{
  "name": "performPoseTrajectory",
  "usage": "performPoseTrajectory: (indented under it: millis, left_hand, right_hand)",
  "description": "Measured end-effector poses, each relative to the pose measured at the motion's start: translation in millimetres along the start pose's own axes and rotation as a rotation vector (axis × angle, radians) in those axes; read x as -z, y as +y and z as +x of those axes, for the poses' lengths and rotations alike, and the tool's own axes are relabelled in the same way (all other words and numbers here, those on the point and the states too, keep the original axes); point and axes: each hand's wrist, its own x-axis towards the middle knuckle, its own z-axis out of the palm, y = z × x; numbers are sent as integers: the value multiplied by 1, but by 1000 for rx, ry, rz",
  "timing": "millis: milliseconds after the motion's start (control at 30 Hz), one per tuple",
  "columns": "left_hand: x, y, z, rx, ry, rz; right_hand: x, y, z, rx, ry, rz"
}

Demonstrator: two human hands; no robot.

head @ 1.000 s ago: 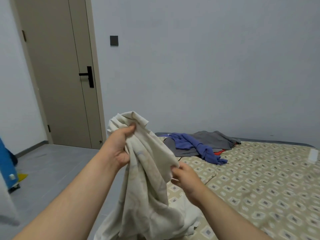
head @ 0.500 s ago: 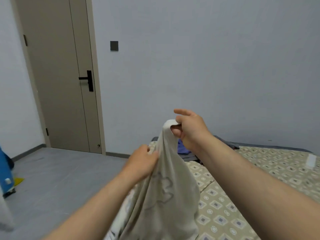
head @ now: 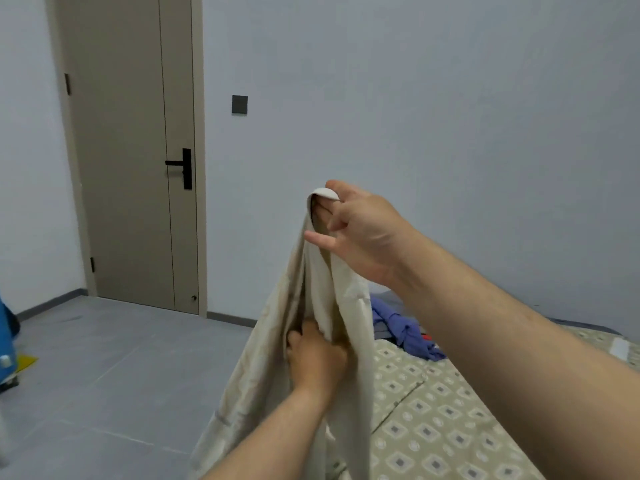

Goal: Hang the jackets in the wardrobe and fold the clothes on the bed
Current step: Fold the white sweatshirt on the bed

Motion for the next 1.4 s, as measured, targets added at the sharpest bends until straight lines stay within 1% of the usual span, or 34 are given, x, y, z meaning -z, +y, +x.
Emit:
performPoseTrajectory:
  millis: [67, 100, 167, 200, 233, 300, 367, 433, 500, 600, 667, 700, 800, 900, 1000, 1100, 1133, 1167, 1233, 1300, 1367, 1400]
  left_hand:
    - [15, -1, 12, -66, -58, -63]
    - [23, -3, 17, -86, -109, -69]
    - [42, -5, 22, -73, -193, -88]
    - [55, -6, 25, -70, -202, -87]
    - [68, -6, 28, -77, -194, -74]
    - [98, -2, 37, -124, -136, -37]
    - [131, 10, 47, -177, -48, -68]
    - [165, 25, 53, -237, 11, -139]
    - [197, 40, 55, -316, -4, -187]
    - [233, 59, 58, -427, -64, -126]
    - [248, 68, 62, -466, -31, -73]
    - [253, 72, 65, -476, 10, -49]
    - [258, 82, 74, -469, 158, 72]
    - [256, 89, 79, -473, 206, 207]
    - [248, 86, 71, -599, 192, 446]
    - [232, 77, 56, -745, 185, 805]
    - [225, 76, 53, -742, 167, 936]
    - [218, 76, 51, -694, 154, 1053]
    - [205, 77, 51, -516, 137, 1188]
    - [191, 81, 55, -356, 152, 1211]
    - [177, 84, 60, -275, 153, 1151]
    - [171, 86, 64, -243, 126, 1088]
  right_hand:
    - [6, -2, 2, 39, 46, -112]
    - [13, -1, 4, 81, 93, -230]
    - [33, 1, 7, 233, 222, -591]
    - [44, 2, 8, 305, 276, -743]
    - [56, 3, 10, 343, 331, -833]
    - [78, 3, 11, 343, 424, -848]
    - [96, 0, 13, 307, 483, -804]
    - [109, -1, 15, 272, 480, -816]
    - [117, -2, 14, 265, 462, -897]
    - [120, -5, 11, 318, 434, -1038]
    - [116, -7, 13, 359, 422, -1084]
    - [113, -7, 15, 357, 412, -1073]
    - [104, -5, 17, 313, 367, -1015]
    - [99, -6, 17, 297, 339, -989]
    - [96, -14, 13, 310, 372, -1037]
    - [97, -25, 8, 295, 403, -1090]
    - [98, -28, 7, 282, 396, -1110]
    - [100, -30, 6, 263, 388, -1127]
    - [101, -35, 6, 216, 355, -1136]
    - [100, -39, 6, 184, 319, -1164]
    - [98, -42, 7, 175, 302, -1223]
    - [98, -43, 8, 175, 301, -1242]
